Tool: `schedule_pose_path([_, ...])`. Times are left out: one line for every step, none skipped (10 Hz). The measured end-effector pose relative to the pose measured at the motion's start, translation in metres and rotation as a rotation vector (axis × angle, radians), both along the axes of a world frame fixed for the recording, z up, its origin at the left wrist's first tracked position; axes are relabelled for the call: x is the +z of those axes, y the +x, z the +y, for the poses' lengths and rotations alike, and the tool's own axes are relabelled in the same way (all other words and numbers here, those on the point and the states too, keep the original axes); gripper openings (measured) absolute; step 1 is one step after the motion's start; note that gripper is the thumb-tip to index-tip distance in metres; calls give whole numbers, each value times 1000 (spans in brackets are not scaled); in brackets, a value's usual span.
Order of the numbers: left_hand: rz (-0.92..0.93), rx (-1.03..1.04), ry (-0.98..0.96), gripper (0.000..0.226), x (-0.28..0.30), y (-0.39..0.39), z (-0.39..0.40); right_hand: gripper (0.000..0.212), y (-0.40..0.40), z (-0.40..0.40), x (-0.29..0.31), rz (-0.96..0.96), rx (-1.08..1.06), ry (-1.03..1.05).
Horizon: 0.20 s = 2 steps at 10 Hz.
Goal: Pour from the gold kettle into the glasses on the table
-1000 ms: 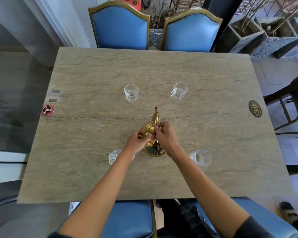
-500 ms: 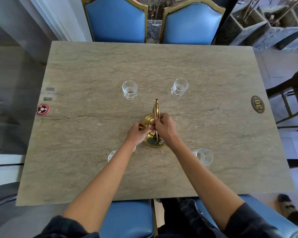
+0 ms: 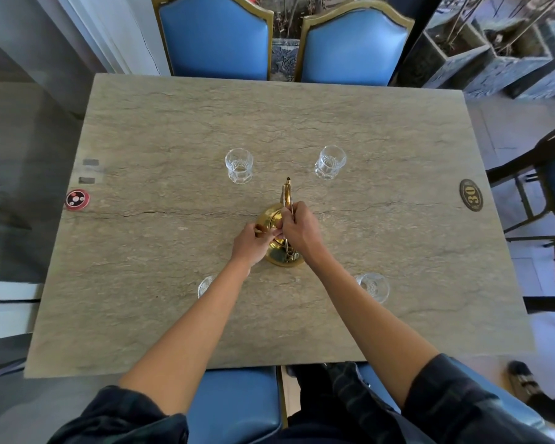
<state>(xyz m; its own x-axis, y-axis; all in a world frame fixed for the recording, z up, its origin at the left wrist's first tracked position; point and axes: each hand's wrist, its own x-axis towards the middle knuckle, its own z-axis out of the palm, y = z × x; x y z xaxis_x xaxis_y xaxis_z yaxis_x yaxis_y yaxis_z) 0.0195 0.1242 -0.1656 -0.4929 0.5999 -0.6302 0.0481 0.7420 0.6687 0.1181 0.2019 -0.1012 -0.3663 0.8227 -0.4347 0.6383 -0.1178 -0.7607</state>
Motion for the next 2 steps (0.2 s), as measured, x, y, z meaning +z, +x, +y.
schedule_pose_path([74,-94,18,45,5,7,-13,24,13,-12,11,-23,-40,84])
schedule_pose_path([144,-152,-11,47,17,12,-34,22,35,-30,18,-13,-85,131])
